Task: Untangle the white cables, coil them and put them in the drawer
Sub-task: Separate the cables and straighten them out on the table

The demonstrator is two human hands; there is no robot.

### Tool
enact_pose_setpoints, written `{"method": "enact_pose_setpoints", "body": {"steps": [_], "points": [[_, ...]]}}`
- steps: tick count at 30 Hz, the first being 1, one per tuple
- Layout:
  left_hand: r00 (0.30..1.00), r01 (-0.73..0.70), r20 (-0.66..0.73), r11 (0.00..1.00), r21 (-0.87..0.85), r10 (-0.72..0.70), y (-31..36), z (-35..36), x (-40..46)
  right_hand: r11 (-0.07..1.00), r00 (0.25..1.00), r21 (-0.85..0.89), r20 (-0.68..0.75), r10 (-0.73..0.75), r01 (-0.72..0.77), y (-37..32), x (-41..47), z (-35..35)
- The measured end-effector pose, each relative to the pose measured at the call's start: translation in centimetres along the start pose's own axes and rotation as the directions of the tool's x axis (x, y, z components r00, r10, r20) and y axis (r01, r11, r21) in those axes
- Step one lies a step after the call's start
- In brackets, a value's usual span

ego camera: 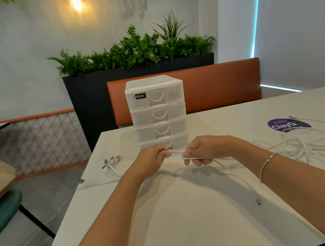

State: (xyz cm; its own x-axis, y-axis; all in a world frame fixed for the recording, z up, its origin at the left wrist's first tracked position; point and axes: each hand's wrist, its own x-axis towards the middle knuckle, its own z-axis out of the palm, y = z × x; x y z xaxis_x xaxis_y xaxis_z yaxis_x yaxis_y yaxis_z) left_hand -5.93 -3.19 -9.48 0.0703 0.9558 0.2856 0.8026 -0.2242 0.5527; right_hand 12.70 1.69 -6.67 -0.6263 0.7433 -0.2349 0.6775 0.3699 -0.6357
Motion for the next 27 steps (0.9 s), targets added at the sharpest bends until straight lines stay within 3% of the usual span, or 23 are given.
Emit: {"method": "enact_pose_setpoints", "body": {"steps": [4, 9, 11, 13, 17, 22, 27], "points": [[0.998, -0.020, -0.058, 1.000, -0.019, 0.019, 0.0, 0.1, 0.0, 0.998, 0.996, 0.056, 0.082, 0.030, -0.035, 0.0, -0.5, 0.1], [0.983, -0.054, 0.175, 0.998, -0.035, 0.060, 0.9, 0.1, -0.3, 0.997, 0.968, -0.083, -0.249, -0.023, 0.003, 0.1, 0.0, -1.4], [0.967, -0.059, 0.246, 0.998, -0.013, 0.060, 1.1, 0.3, -0.3, 0.994, 0.950, -0.099, -0.304, -0.070, 0.041, 0.3, 0.2, -1.2], [0.969, -0.046, 0.243, 0.999, 0.026, 0.038, 0.6, 0.4, -0.3, 0.990, 0.960, -0.123, -0.263, -0.098, 0.067, 0.4, -0.1, -0.5], [0.987, -0.005, 0.160, 0.998, 0.055, -0.004, -0.4, 0.3, -0.1, 0.963, 0.997, -0.266, -0.043, -0.063, 0.049, 0.2, -1.0, 0.0], [0.973, 0.005, 0.228, 0.994, 0.109, -0.030, -0.4, -0.3, -0.3, 0.983, 0.983, -0.184, -0.176, -0.047, 0.014, 0.7, -0.7, -0.8], [0.949, 0.110, 0.256, 0.955, 0.274, -0.183, -3.1, -2.7, -2.0, 0.985, 0.980, -0.169, -0.200, 0.011, -0.045, 1.8, -0.8, -0.6]]}}
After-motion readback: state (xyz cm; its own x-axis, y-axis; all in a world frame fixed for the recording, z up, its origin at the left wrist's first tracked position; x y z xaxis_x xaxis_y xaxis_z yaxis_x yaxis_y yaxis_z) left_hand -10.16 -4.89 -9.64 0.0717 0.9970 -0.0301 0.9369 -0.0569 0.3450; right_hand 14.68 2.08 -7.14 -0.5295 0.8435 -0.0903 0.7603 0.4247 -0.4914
